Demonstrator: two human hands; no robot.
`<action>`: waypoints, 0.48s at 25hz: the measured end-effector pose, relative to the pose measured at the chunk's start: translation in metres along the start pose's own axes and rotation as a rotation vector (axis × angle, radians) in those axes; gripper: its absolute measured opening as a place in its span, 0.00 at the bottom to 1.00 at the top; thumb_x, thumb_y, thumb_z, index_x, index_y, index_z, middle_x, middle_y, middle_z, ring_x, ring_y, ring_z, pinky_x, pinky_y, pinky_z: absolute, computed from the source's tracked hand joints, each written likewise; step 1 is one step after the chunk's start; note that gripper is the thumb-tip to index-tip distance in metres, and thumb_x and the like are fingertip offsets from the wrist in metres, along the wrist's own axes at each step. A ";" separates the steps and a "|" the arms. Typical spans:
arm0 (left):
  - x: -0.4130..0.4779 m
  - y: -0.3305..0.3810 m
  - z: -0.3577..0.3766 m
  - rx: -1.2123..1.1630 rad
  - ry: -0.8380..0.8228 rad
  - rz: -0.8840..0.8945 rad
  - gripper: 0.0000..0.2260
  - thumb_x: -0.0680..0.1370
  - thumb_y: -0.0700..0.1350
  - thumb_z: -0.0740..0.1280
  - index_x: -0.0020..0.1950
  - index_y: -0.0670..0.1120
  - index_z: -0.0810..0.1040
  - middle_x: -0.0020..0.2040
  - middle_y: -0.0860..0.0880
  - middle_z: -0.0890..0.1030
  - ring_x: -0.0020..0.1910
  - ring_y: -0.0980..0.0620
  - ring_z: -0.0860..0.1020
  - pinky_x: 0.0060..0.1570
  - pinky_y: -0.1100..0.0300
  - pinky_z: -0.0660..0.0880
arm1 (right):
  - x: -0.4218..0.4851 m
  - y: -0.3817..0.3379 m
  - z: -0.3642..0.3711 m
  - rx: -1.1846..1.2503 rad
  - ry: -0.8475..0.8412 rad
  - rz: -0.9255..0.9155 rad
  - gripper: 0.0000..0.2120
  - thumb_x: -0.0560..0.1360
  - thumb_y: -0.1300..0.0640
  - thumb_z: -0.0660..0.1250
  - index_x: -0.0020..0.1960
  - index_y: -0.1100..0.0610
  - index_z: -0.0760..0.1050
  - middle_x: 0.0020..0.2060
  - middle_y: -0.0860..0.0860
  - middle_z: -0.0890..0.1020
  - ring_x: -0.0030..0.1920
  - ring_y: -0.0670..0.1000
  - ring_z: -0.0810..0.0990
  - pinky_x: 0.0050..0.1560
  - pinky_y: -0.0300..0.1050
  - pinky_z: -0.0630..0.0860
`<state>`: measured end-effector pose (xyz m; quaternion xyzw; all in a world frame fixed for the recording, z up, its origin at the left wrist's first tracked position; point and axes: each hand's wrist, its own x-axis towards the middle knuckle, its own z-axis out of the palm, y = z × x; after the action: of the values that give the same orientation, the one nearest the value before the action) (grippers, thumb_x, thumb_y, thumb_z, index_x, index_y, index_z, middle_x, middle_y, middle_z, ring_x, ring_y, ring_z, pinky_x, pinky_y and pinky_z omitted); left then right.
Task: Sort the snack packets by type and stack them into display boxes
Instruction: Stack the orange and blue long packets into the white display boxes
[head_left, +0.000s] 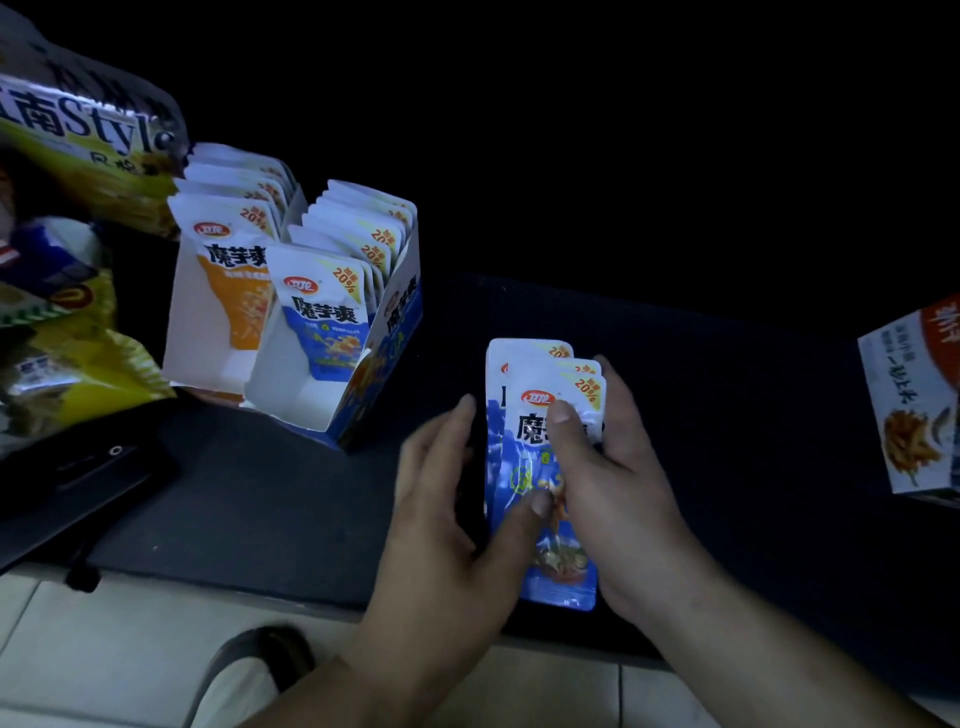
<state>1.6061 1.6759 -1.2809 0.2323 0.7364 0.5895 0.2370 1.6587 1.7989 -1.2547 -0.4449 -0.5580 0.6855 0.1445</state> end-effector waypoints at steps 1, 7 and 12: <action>-0.002 0.007 -0.001 -0.100 -0.044 -0.088 0.33 0.78 0.48 0.71 0.81 0.57 0.62 0.71 0.64 0.74 0.69 0.64 0.75 0.66 0.61 0.75 | -0.006 -0.006 0.004 0.015 -0.019 -0.017 0.25 0.83 0.50 0.64 0.74 0.29 0.62 0.53 0.37 0.85 0.51 0.44 0.86 0.53 0.50 0.84; 0.003 0.038 -0.036 -0.188 -0.192 0.009 0.33 0.83 0.45 0.62 0.82 0.63 0.51 0.75 0.69 0.69 0.73 0.67 0.68 0.73 0.60 0.70 | -0.017 -0.048 0.030 0.053 -0.162 -0.113 0.37 0.78 0.53 0.73 0.73 0.23 0.57 0.54 0.36 0.85 0.53 0.45 0.86 0.57 0.54 0.82; 0.023 0.053 -0.100 -0.272 -0.254 -0.042 0.33 0.81 0.44 0.65 0.76 0.75 0.57 0.70 0.62 0.77 0.52 0.43 0.85 0.41 0.44 0.84 | 0.009 -0.092 0.053 -0.043 -0.388 -0.293 0.53 0.64 0.70 0.77 0.78 0.36 0.60 0.59 0.47 0.84 0.58 0.53 0.85 0.54 0.53 0.83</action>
<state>1.5296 1.6249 -1.2116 0.2553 0.6189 0.6445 0.3694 1.5851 1.8029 -1.1773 -0.2223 -0.6483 0.7177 0.1232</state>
